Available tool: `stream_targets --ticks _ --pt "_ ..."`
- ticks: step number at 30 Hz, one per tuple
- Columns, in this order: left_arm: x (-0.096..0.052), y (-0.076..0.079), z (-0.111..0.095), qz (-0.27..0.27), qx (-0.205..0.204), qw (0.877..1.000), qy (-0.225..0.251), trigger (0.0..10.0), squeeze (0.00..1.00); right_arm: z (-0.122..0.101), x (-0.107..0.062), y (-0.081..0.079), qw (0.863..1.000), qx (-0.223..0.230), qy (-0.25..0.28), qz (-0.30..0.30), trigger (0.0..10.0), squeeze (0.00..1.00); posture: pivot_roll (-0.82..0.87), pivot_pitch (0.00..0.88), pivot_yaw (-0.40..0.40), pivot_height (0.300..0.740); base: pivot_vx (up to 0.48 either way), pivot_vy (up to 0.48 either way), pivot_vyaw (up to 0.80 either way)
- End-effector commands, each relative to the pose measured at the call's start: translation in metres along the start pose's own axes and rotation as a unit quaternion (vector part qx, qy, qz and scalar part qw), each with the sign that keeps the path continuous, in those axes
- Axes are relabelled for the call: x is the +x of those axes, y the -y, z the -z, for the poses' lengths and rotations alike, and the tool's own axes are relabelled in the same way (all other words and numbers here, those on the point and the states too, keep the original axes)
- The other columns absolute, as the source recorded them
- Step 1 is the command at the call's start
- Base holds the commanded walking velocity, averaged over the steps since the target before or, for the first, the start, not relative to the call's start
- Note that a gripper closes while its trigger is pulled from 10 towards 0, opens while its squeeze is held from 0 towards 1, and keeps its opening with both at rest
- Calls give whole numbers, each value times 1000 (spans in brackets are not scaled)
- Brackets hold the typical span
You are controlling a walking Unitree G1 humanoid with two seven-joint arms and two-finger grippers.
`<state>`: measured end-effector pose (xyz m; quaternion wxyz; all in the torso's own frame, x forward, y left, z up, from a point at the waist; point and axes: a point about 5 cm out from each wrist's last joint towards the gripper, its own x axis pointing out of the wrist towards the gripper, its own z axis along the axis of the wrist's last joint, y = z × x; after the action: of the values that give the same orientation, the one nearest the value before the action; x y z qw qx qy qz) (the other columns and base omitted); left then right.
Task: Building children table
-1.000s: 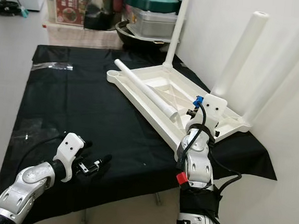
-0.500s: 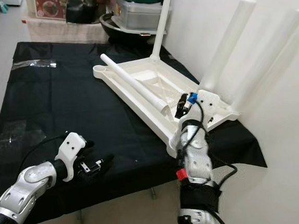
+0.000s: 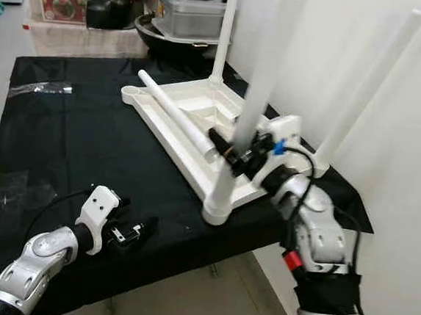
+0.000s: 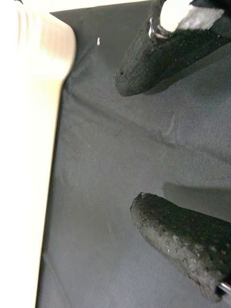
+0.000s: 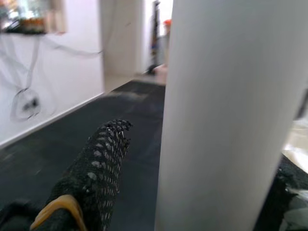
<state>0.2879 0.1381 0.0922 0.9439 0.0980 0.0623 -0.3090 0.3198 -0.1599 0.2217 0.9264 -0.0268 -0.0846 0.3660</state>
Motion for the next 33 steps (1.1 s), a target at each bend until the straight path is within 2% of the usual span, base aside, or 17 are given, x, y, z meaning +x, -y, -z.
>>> stream_targets --ticks 1,5,6,8,9,11,12,14,15,17,21,25,26,27,28,30,33 --pt "1 1 2 5 2 1000 -6 10000 0 15 6 -7 999 -25 -37 -25 10000 0 18 0 -109 740 0 0 0" --pt "-1 0 2 1 3 1000 -7 10000 0 31 13 -12 994 -57 -81 -54 10000 0 23 0 -112 740 0 0 0" --pt "-3 0 3 0 3 1000 -9 10000 0 45 12 -20 985 -67 -114 -112 7176 0 27 0 -120 740 0 0 0" --pt "-3 0 4 0 4 1000 -10 10000 0 49 12 -21 983 -68 -124 -121 7176 0 27 0 -120 740 0 0 0" --pt "-2 2 4 1 3 1000 -10 10000 0 56 12 -15 980 -74 -152 -106 4000 0 27 0 -122 740 0 0 0" --pt "-2 2 4 1 3 1000 -10 10000 0 56 12 -15 980 -74 -152 -106 4000 0 27 0 -122 740 0 0 0" --pt "-1 3 3 2 2 1000 -9 10000 0 61 14 0 980 -79 -179 -30 0 0 24 0 -122 740 0 0 0" --pt "-1 3 3 2 2 1000 -9 10000 0 61 14 0 980 -79 -179 -30 0 0 24 0 -122 740 0 0 0" --pt "0 4 3 4 1 1000 -8 10000 0 68 6 31 965 -60 -209 144 0 0 16 0 -118 740 0 0 0" --pt "0 4 3 4 1 1000 -8 10000 0 68 6 31 965 -60 -209 144 0 0 16 0 -118 740 0 0 0" --pt "-1 5 4 5 1 1000 -9 10000 0 77 -14 47 930 -25 -192 314 0 0 12 0 -116 740 0 0 0" --pt "0 4 3 7 1 1000 -9 10000 0 89 -48 51 834 18 -175 523 0 0 6 0 -107 740 0 0 0" --pt "0 4 3 7 1 1000 -9 10000 0 89 -48 51 834 18 -175 523 0 0 6 0 -107 740 0 0 0" --pt "0 4 3 7 2 1000 -9 10000 0 91 -56 49 805 25 -174 567 0 0 6 0 -107 740 0 0 0" --pt "0 4 3 7 2 1000 -9 10000 0 91 -56 49 805 25 -174 567 0 0 6 0 -107 740 0 0 0" --pt "1 5 4 8 2 1000 -10 10000 0 94 -61 37 764 36 -174 620 0 0 6 0 -105 740 0 0 0" --pt "2 5 4 9 2 1000 -11 10000 0 98 -50 26 764 51 -190 614 0 0 7 0 -106 740 0 0 0"
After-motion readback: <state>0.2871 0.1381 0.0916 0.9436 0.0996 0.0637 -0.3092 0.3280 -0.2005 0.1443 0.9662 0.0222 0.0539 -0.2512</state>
